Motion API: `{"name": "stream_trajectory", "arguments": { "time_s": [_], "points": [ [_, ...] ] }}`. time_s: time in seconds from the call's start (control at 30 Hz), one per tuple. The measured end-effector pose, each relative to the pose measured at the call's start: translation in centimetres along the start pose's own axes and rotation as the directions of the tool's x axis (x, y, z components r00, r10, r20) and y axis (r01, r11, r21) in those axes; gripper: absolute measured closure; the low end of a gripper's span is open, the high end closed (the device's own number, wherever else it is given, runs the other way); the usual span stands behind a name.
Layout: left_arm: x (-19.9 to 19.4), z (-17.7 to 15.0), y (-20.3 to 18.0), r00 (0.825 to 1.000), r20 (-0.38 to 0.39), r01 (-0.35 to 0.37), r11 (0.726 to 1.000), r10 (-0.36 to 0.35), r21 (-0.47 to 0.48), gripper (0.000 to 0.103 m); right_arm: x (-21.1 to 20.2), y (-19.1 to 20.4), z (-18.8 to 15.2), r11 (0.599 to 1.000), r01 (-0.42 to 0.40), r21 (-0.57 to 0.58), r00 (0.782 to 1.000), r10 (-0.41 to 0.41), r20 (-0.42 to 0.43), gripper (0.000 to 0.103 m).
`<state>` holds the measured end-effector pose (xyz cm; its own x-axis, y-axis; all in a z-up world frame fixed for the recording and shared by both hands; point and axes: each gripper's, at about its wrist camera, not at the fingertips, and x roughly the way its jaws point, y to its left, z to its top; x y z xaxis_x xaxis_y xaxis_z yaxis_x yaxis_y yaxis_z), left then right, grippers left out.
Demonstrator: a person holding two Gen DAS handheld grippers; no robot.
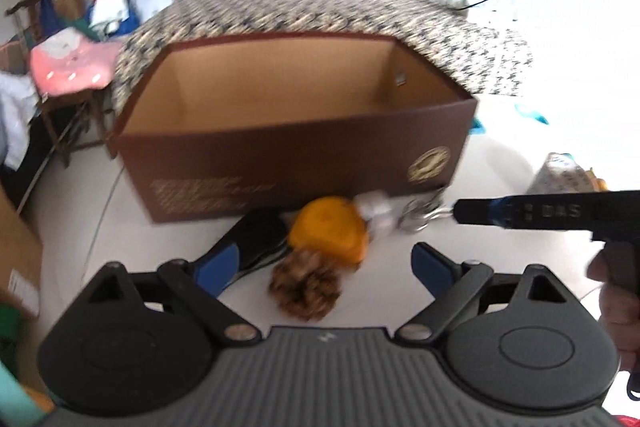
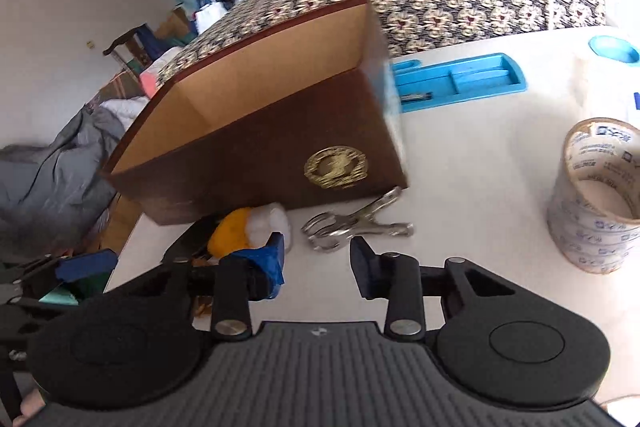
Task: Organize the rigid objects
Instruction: 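Move the right gripper toward the white tape roll beside the tape measure, then close the right gripper on the white tape roll and lift it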
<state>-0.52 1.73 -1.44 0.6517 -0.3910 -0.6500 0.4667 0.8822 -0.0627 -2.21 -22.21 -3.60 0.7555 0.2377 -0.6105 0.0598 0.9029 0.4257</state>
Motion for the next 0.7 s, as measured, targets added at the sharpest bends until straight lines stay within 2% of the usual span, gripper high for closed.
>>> {"name": "stream_trajectory", "arguments": {
  "time_s": [0.1,0.2,0.47,0.5,0.57,0.63,0.7],
  "points": [
    [0.7,0.7,-0.9,0.998,0.008,0.059,0.998,-0.059,0.027,0.011,0.0,-0.9,0.7,1.0,0.002,0.028,1.0,-0.002,-0.019,0.085],
    [1.9,1.4,-1.5,0.996,-0.008,0.09,0.995,-0.09,0.035,0.012,0.3,-1.1,1.3,1.0,0.009,0.027,1.0,-0.008,-0.016,0.085],
    [3.8,2.5,-1.8,0.996,-0.065,0.068,0.997,-0.066,0.041,0.012,1.7,-0.7,1.9,1.0,0.01,0.013,0.997,-0.009,-0.082,0.085],
    [3.9,2.5,-1.7,0.995,-0.069,0.076,0.996,-0.073,0.038,0.014,1.9,-0.8,2.0,1.0,0.012,0.026,0.996,-0.009,-0.094,0.085],
    [4.2,2.5,-1.8,0.993,-0.077,0.094,0.995,-0.091,0.037,0.033,2.4,-1.1,2.2,0.999,0.02,0.051,0.993,-0.014,-0.114,0.085],
    [4.7,2.6,-1.9,0.99,-0.096,0.11,0.993,-0.107,0.036,0.034,2.4,-1.1,2.4,0.998,0.007,0.058,0.994,-0.001,-0.11,0.085],
    [5.2,2.8,-1.9,0.989,-0.106,0.11,0.994,-0.106,0.029,0.032,2.4,-0.8,2.6,0.998,-0.009,0.059,0.994,0.015,-0.108,0.085]
  ]
}}
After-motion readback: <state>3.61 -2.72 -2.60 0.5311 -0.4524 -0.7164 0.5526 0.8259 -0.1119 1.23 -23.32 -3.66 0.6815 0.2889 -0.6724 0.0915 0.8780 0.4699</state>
